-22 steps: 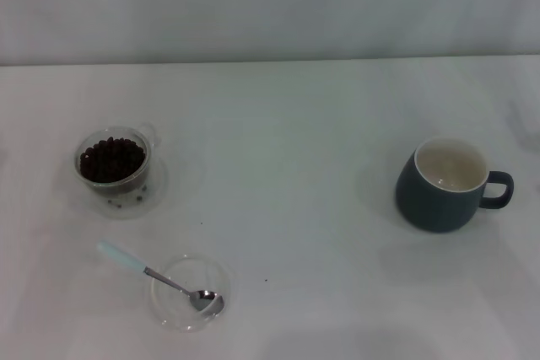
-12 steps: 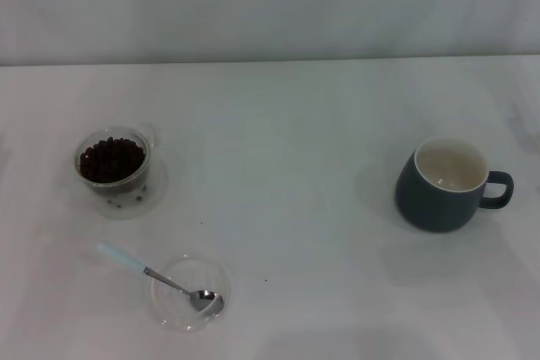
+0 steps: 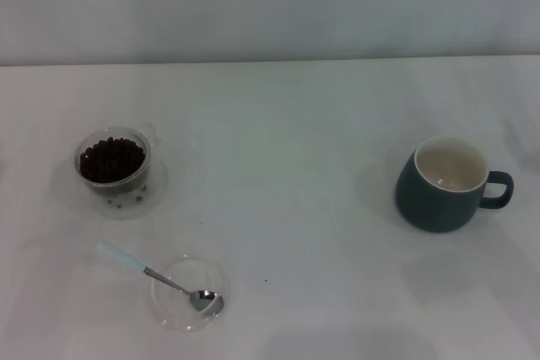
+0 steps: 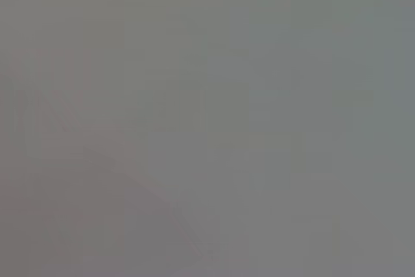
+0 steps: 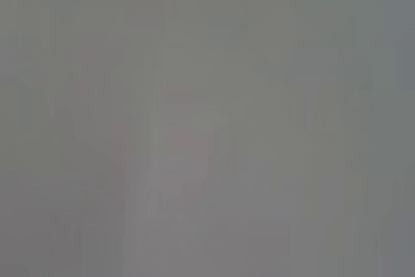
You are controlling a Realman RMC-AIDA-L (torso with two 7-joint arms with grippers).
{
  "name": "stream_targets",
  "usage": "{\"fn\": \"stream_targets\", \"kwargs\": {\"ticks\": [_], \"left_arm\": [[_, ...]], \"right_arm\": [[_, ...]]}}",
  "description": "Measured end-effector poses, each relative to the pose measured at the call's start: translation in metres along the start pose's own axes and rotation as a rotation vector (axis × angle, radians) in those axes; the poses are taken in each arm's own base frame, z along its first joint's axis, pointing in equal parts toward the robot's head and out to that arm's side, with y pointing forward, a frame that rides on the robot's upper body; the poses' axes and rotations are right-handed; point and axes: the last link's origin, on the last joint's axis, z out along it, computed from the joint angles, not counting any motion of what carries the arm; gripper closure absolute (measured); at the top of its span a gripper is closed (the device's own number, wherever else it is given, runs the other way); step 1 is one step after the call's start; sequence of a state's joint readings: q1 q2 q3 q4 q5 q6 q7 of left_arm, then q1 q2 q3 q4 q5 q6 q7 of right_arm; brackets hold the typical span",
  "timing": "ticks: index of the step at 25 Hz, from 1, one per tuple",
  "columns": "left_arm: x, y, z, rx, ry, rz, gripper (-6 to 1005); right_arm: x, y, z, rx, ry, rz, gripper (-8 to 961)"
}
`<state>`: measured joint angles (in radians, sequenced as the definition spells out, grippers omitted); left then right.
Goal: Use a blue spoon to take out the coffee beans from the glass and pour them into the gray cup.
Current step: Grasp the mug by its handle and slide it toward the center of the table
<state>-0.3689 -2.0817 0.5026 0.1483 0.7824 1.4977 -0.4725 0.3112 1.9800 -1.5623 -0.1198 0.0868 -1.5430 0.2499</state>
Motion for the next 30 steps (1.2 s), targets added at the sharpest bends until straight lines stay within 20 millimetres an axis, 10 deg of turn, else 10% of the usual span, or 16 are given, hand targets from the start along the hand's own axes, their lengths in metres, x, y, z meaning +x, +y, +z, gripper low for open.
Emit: {"fn": "stream_targets", "kwargs": {"ticks": [16, 30], "left_arm": [[-0.007, 0.006, -0.012, -0.039, -0.046, -0.003, 124], [-0.001, 0.006, -0.004, -0.081, -0.022, 0.021, 125]], "right_arm": [[0.022, 0.012, -0.079, -0.274, 0.284, 0.073, 216], [0.054, 0.042, -0.096, -0.228, 0.454, 0.072, 217]]}}
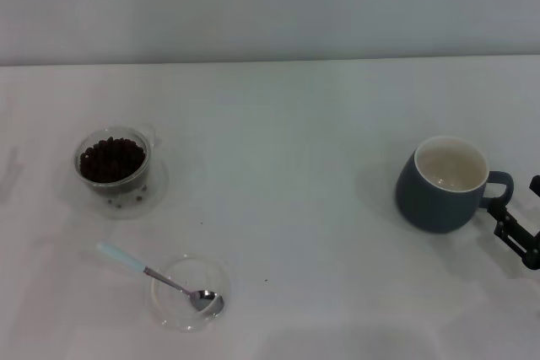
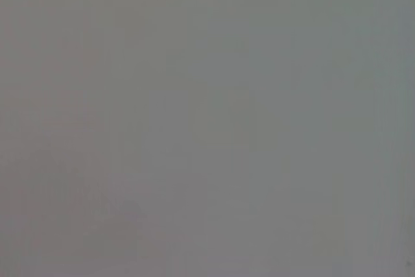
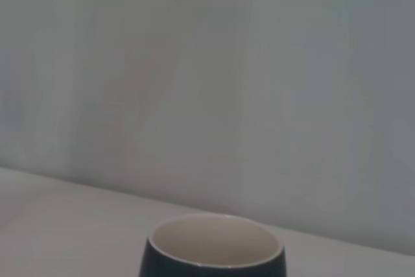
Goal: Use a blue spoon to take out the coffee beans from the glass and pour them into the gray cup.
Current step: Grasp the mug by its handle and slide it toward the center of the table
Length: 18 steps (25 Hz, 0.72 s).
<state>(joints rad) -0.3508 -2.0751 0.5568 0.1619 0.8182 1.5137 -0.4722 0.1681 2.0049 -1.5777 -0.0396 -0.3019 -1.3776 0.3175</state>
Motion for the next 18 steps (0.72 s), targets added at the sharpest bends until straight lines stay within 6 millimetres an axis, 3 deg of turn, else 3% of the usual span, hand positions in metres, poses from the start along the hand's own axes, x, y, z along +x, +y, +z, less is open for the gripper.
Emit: {"fn": "stream_targets", "kwargs": {"ticks": [18], "left_arm": [[0.005, -0.003, 0.0, -0.011, 0.018, 0.013, 125]], "right_arm": [[0.004, -0.013, 0.028, 0.064, 0.083, -0.059, 218]]}}
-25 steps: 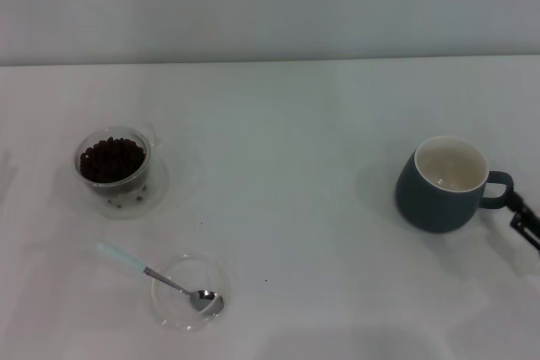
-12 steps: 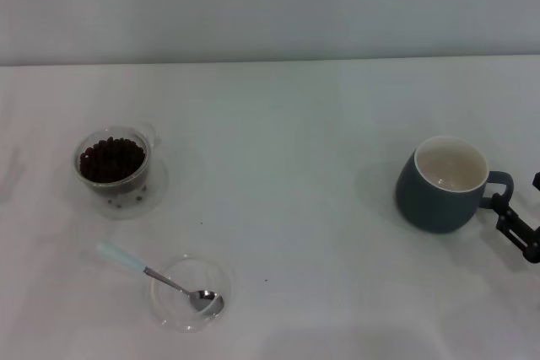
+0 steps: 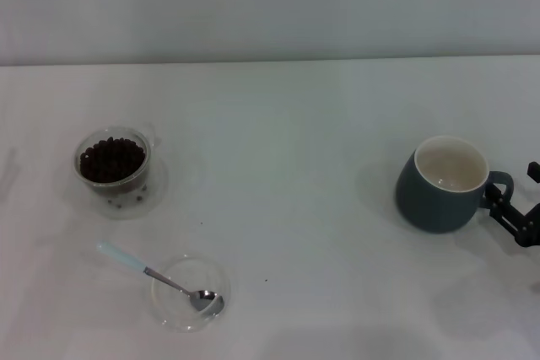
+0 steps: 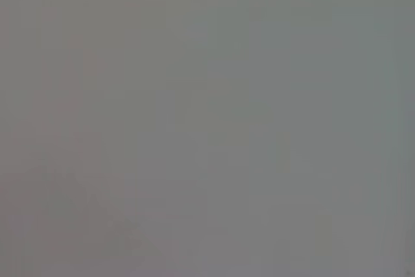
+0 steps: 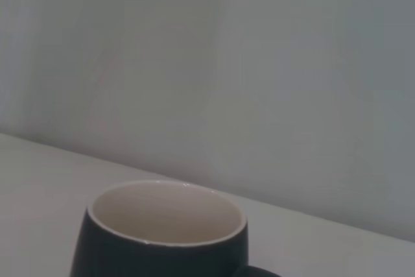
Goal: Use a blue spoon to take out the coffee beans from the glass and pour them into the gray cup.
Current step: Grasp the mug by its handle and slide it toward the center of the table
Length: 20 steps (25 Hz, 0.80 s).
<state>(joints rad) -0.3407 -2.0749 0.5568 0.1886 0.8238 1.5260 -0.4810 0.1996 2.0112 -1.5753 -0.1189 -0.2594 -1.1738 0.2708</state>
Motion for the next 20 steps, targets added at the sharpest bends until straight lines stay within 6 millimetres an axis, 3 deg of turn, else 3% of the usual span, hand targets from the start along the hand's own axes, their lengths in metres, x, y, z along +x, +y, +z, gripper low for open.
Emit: {"fn": "stream_targets", "kwargs": {"ticks": [14, 20], "left_arm": [[0.006, 0.0, 0.008, -0.018, 0.029, 0.009, 125], [0.008, 0.0, 0.011, -0.023, 0.036, 0.013, 124]], "right_arm": [[-0.003, -0.004, 0.012, 0.033, 0.016, 0.007, 219], [-0.005, -0.004, 0.016, 0.038, 0.007, 0.019, 400]]}}
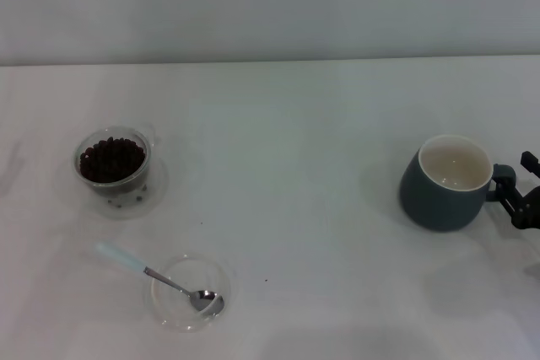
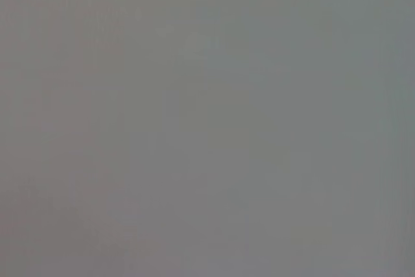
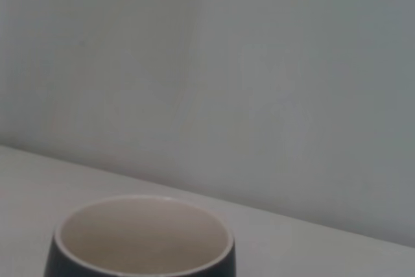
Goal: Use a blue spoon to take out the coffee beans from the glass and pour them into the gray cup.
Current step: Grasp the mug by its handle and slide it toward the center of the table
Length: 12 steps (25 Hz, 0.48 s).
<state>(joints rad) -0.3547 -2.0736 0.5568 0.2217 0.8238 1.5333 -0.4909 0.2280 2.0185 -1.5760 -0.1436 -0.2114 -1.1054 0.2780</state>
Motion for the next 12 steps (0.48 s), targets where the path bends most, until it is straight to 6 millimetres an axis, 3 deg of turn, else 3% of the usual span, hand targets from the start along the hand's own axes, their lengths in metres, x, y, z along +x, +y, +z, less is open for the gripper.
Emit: {"fn": "stream_targets", "kwargs": {"ticks": [3, 12], "left_arm": [[0.0024, -0.0015, 0.0011, -0.003, 0.008, 0.011, 124], [0.0035, -0.0036, -0.002, 0.003, 0.011, 0.015, 124]], "right_arm": [[-0.001, -0.0005, 0.0019, 0.011, -0.003, 0.01, 475], [-0.0043, 0.0008, 0.01, 0.002, 0.001, 0.02, 471]]}}
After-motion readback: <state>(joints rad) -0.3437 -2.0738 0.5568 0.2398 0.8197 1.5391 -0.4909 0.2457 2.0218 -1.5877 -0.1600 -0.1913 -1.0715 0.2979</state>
